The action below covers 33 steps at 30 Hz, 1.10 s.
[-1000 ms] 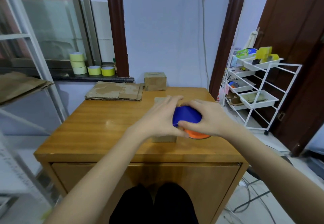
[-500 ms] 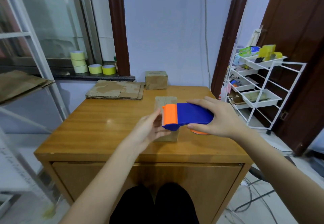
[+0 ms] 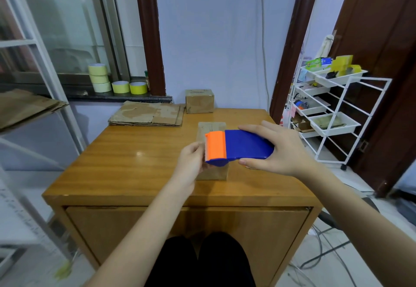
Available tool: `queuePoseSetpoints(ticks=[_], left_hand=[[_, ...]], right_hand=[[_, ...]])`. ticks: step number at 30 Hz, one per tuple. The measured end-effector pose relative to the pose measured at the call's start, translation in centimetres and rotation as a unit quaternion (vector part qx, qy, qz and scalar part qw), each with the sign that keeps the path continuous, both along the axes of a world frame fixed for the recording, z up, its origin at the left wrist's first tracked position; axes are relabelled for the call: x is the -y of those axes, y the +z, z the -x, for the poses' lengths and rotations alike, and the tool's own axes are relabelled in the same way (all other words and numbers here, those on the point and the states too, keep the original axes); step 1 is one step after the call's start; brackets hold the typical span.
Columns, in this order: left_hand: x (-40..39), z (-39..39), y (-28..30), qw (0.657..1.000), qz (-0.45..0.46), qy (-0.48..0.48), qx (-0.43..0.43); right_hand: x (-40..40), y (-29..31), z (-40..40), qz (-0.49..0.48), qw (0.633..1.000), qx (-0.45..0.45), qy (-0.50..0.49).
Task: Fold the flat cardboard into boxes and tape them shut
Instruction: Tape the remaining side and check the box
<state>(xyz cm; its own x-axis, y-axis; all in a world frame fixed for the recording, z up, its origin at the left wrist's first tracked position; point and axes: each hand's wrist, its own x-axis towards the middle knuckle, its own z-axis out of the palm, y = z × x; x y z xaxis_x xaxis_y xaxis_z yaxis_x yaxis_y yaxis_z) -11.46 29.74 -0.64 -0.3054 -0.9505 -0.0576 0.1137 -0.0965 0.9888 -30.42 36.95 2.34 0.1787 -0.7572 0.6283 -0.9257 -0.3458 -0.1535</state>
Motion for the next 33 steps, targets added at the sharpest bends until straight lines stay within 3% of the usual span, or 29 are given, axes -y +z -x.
queuePoseSetpoints(ticks=[6, 9, 13, 17, 33], left_hand=[[-0.3, 0.0, 0.4, 1.000, 0.001, -0.006, -0.009], [-0.1, 0.0, 0.1, 0.997, 0.068, 0.018, 0.043], [-0.1, 0.0, -0.4, 0.983, 0.170, 0.031, 0.057], [0.4, 0.1, -0.7, 0.970, 0.221, 0.064, 0.079], [1.4, -0.9, 0.5, 0.922, 0.295, 0.063, 0.243]], right_hand=[[0.0, 0.3, 0.0, 0.011, 1.000, 0.001, 0.003], [0.0, 0.2, -0.2, 0.005, 1.000, -0.004, 0.002], [-0.3, 0.2, -0.5, -0.017, 0.996, 0.080, 0.016], [-0.4, 0.3, -0.9, -0.004, 0.998, 0.057, -0.003], [-0.3, 0.4, 0.0, -0.047, 0.998, 0.038, -0.023]])
